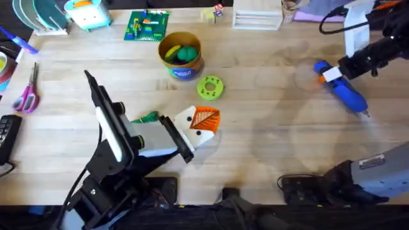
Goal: Pick up the gripper from the table and insert it into the empty holder that is missing its gripper. Then pick up a screw, insert it into the mounting hole, and use the screwdriver to tighten it. Finally, clean up the table by picking up the vegetable and placing it into the bucket.
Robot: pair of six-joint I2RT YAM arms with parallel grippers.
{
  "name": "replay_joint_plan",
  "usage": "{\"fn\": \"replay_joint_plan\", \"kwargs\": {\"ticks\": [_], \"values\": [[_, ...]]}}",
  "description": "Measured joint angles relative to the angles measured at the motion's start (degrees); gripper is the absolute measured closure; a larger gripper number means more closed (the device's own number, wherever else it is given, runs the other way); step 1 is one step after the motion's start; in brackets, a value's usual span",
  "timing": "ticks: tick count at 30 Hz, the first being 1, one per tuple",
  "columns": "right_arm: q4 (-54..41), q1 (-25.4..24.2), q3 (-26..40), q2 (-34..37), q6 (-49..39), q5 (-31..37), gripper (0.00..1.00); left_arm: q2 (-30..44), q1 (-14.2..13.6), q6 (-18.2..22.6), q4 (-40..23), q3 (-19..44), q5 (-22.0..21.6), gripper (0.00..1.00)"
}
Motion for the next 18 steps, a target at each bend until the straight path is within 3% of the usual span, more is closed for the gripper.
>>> {"fn": "replay_joint_plan", "kwargs": {"ticks": [8, 18], "values": [[-0.19, 0.00, 0.00, -0.16, 0.00, 0.00, 0.982, -0.02, 0.00, 0.00, 0.00, 0.00, 0.00, 0.983], [-0.59, 1.70, -0.02, -6.39, 0.05, -0.02, 0.977, 0.00, 0.00, 0.00, 0.00, 0.00, 0.00, 0.983]]}}
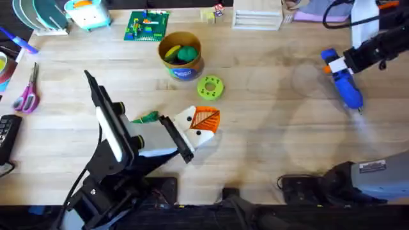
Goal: Pick up the gripper from the table and insert it into the empty holder that is missing its gripper. Then pick up a screw, insert it into the mounting hole, and use the screwdriver to tighten it. Finally, clean up the table by picking up the vegetable and placing it into the bucket.
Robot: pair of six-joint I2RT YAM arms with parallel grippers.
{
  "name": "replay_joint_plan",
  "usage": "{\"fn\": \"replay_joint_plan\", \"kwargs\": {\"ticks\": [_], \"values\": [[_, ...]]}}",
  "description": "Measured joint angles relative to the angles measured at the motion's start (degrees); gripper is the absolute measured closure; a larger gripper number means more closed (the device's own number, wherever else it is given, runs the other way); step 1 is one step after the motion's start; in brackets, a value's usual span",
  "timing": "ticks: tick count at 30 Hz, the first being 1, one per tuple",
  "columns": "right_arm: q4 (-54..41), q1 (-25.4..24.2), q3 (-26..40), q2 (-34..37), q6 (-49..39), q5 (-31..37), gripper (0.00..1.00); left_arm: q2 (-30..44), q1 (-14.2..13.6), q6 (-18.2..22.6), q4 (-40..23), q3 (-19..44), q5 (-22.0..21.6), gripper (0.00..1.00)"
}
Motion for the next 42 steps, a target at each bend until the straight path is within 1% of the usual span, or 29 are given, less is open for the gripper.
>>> {"fn": "replay_joint_plan", "kwargs": {"ticks": [5, 9, 13, 18, 19, 22, 24, 26, 30, 34, 38, 42], "values": [[-0.05, 2.17, 0.00, -6.34, 0.40, -0.65, 0.977, 0.00, 0.00, 0.00, 0.00, 0.00, 0.00, 0.983], [-0.14, 4.29, 0.00, -13.48, 1.10, -2.18, 0.977, -0.01, 0.00, 0.00, 0.00, 0.00, 0.00, 0.983], [-0.34, 6.35, 0.00, -21.50, 4.03, -3.32, 0.977, 0.00, 0.00, 0.00, 0.00, 0.00, 0.00, 0.983], [0.16, 7.31, 0.00, -32.08, 11.55, -3.89, 0.977, 0.00, 0.00, 0.00, 0.00, 0.00, 0.00, 0.983], [1.00, 7.31, 0.00, -38.91, 16.06, -3.93, 0.977, 0.00, 0.00, 0.00, 0.00, 0.00, 0.00, 0.983], [1.07, 7.31, 0.00, -45.72, 20.81, -4.33, 0.977, 0.00, 0.00, 0.00, 0.00, 0.00, 0.00, 0.983], [1.18, 7.31, 0.00, -49.53, 24.07, -6.11, 0.977, -0.01, 0.00, 0.00, 0.00, 0.00, 0.00, 0.983], [2.86, 7.31, -0.18, -52.56, 27.66, -9.37, 0.977, 0.00, 0.00, 0.00, 0.00, 0.00, 0.00, 0.983], [11.76, 7.56, -3.64, -56.88, 35.37, -17.29, 0.977, -0.02, 0.00, 0.00, 0.00, 0.00, 0.00, 0.983], [23.38, 10.32, -12.13, -60.01, 43.83, -22.87, 0.977, -0.01, 0.00, 0.00, 0.00, 0.00, 0.00, 0.983], [38.62, 16.57, -22.22, -61.17, 51.89, -25.55, 0.977, 0.00, 0.00, -0.02, 0.00, 0.00, 0.00, 0.983], [55.56, 26.99, -31.01, -60.51, 58.42, -26.49, 0.977, 0.00, 0.00, -0.02, 0.00, 0.00, 0.00, 0.983]]}}
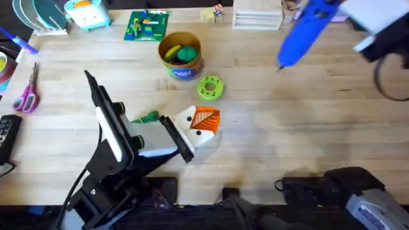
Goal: Pick up the gripper from the table and insert it into the empty holder that is missing its gripper. Then pick up a screw, insert it into the mounting hole, and use the screwdriver to tighten it. Finally, clean up the table by picking up the vegetable and placing it into the bucket.
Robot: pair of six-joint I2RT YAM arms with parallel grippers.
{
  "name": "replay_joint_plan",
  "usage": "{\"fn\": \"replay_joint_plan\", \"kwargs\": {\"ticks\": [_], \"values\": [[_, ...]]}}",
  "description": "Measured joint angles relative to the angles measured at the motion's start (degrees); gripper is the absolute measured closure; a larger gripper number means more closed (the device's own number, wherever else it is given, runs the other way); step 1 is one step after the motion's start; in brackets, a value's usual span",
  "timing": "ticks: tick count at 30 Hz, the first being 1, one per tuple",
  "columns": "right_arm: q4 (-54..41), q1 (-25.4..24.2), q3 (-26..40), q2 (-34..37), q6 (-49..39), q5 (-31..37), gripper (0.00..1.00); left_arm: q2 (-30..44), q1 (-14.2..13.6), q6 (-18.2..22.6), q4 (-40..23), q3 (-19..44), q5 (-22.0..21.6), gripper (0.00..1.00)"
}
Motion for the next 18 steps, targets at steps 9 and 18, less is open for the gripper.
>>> {"fn": "replay_joint_plan", "kwargs": {"ticks": [9, 18], "values": [[20.38, 23.60, -2.71, 9.91, 3.33, 2.25, 0.977, 0.00, 0.00, 0.02, 0.00, 0.00, 0.00, 0.983], [36.92, 35.58, -2.71, 21.39, 3.30, 2.54, 0.977, -0.01, 0.00, 0.02, 0.00, 0.00, 0.00, 0.983]]}}
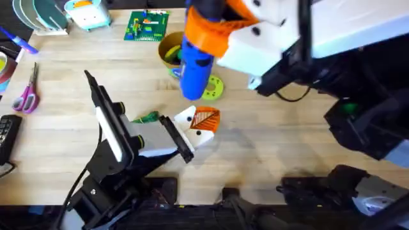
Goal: Pick up the gripper from the table and insert it into the empty holder that is missing its gripper. Then pick up a screw, insert it into the mounting hole, and use the screwdriver to tighten it. Finally, clean up the table by picking up the vegetable and placing it into the bucket.
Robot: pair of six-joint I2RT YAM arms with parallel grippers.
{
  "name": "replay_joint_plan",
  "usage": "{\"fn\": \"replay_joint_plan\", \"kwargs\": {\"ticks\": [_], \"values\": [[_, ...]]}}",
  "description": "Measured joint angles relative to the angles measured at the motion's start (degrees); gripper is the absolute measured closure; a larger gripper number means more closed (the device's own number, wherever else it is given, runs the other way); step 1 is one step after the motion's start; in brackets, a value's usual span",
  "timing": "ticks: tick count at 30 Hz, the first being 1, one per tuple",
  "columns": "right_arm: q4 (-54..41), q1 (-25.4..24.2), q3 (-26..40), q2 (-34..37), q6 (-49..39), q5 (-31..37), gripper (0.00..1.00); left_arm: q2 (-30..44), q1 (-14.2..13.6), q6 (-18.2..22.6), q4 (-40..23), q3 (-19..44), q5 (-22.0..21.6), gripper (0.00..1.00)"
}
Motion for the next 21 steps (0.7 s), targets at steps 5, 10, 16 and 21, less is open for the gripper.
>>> {"fn": "replay_joint_plan", "kwargs": {"ticks": [5, 10, 16, 21], "values": [[-0.21, 2.59, -0.04, 1.90, 0.01, 0.00, 0.977, -0.01, 0.00, 0.00, 0.00, 0.00, 0.00, 0.983], [-1.60, 3.53, -0.04, 1.90, 0.01, -0.02, 0.977, 0.00, 0.00, 0.00, 0.00, 0.00, 0.00, 0.983], [-4.10, 3.55, -0.04, 1.90, 0.01, 0.00, 0.977, 0.01, 0.00, 0.00, 0.00, 0.00, 0.00, 0.983], [-4.08, 3.55, -0.04, 2.13, 0.00, -0.01, 0.977, 0.01, 0.00, 0.00, 0.00, 0.00, 0.00, 0.983]]}}
